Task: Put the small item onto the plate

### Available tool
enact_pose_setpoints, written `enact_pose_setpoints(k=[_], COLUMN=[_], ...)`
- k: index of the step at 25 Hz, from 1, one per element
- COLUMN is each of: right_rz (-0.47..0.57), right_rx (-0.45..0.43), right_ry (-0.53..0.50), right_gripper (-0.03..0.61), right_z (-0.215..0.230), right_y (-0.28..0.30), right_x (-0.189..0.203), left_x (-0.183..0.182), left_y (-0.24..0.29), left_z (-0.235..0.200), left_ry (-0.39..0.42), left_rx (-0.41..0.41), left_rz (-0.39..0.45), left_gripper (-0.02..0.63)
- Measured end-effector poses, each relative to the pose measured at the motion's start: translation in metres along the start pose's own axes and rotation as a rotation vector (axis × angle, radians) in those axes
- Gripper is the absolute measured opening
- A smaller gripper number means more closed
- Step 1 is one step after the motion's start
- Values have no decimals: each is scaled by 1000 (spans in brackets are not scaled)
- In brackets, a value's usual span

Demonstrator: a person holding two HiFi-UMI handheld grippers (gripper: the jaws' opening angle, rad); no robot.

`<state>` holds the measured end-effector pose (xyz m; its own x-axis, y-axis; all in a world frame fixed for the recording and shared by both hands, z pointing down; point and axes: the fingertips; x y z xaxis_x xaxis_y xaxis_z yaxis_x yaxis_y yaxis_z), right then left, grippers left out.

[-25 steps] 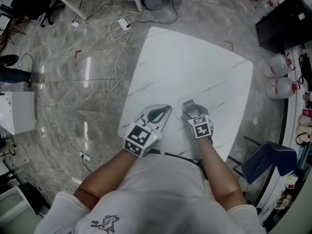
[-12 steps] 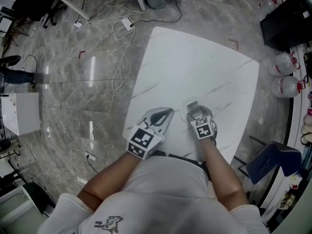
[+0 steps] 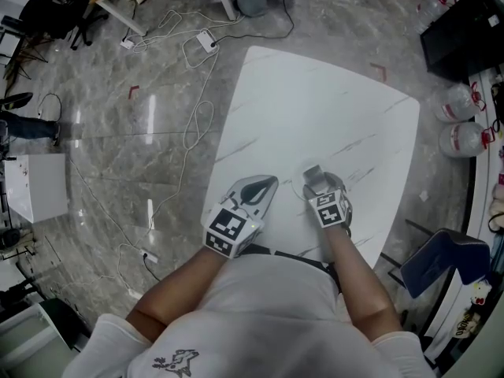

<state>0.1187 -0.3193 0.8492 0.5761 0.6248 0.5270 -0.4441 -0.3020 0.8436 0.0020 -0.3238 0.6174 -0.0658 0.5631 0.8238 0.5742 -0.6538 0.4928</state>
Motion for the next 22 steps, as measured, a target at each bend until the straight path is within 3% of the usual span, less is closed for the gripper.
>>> enact_pose_setpoints(k=[9, 19, 22], right_rz=[41, 203, 262], right_rx=[29, 52, 29], right_ry=[22, 66, 78], right_gripper=[298, 295, 256], right_z=[1, 0, -12], right_y=[-10, -65, -89], right_x=[-13, -50, -65], left_x=[-2, -17, -23], left_y=[-6, -17, -24], left_z=[3, 22, 29], left_ry=[30, 73, 92], left_rx=[14, 40, 47], left_rz=[6, 44, 59], left_gripper=[-3, -3, -3])
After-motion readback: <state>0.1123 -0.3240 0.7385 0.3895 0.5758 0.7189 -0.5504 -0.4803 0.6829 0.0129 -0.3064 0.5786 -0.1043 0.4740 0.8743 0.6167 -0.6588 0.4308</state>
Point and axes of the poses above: the fingertips, and each gripper's own axes: y forward along the fingers, z to its right, x out of its underside, and after that the axes turned 1 degree about z, right-handed
